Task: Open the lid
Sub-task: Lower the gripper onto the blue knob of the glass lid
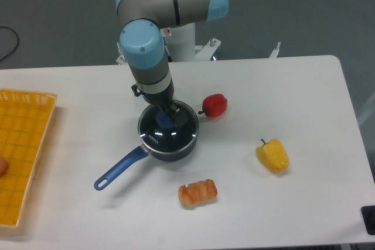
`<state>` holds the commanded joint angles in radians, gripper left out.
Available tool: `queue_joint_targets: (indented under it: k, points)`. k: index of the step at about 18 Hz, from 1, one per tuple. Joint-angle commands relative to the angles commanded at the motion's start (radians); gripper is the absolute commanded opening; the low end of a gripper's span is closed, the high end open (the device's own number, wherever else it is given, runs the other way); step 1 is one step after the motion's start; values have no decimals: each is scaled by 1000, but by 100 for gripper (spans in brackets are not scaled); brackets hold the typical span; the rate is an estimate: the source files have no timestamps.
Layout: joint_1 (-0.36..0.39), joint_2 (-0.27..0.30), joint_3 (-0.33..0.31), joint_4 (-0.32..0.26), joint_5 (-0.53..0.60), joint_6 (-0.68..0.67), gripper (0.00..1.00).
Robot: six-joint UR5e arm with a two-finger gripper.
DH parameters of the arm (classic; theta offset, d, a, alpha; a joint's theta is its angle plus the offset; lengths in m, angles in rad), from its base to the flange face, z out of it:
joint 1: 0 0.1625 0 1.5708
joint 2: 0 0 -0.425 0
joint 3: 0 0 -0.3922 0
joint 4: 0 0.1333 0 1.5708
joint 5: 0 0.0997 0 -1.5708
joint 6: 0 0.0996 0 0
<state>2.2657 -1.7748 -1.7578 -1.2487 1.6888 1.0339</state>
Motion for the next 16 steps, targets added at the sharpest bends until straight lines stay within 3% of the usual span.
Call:
queue_joint_targets:
  k: [4, 9, 16]
  points:
    - [0, -11, -3, 5, 2, -1, 100]
    - [0, -17, -49, 100, 5, 0, 100]
    - [0, -25, -15, 98, 5, 0, 100]
